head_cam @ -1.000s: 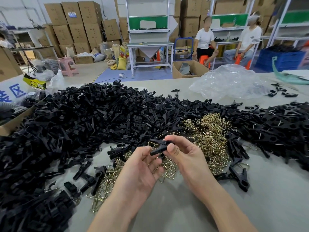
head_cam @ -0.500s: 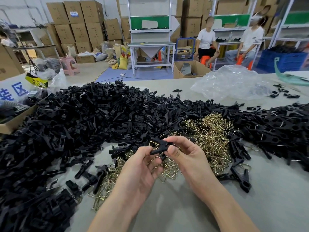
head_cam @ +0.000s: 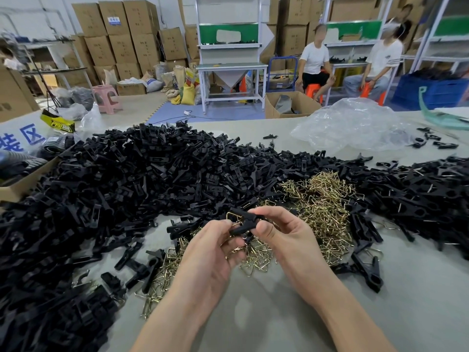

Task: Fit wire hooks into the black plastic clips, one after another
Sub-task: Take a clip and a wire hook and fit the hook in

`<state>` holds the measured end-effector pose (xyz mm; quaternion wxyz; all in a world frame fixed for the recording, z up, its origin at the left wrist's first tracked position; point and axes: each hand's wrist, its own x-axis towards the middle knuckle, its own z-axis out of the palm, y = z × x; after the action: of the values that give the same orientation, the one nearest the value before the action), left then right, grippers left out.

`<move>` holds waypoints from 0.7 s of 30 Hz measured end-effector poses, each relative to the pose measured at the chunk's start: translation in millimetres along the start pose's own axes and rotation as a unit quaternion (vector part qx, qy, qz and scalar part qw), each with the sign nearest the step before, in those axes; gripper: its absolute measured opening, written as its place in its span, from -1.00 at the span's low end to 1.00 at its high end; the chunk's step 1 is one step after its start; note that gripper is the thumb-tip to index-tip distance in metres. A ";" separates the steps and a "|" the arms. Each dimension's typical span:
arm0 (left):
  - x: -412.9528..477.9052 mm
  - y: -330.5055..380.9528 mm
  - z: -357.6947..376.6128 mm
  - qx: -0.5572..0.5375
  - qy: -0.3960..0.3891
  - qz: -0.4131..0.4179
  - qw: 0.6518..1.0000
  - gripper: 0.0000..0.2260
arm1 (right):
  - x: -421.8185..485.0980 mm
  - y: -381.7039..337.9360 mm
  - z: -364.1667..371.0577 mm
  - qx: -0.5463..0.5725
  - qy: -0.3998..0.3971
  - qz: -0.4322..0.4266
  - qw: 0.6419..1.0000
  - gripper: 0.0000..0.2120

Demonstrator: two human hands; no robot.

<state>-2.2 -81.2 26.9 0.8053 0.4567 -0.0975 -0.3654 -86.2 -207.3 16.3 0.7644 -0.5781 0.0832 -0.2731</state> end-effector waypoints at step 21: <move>-3.8 -3.7 1.4 0.050 0.038 0.056 0.996 -0.95 | 0.1 -2.7 -1.5 -0.003 -0.014 0.004 1.000 -0.69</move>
<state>-7.4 -80.8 25.4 0.8036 0.5039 -0.1106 -0.2967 -87.7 -209.1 18.3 0.7649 -0.5836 0.0758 -0.2619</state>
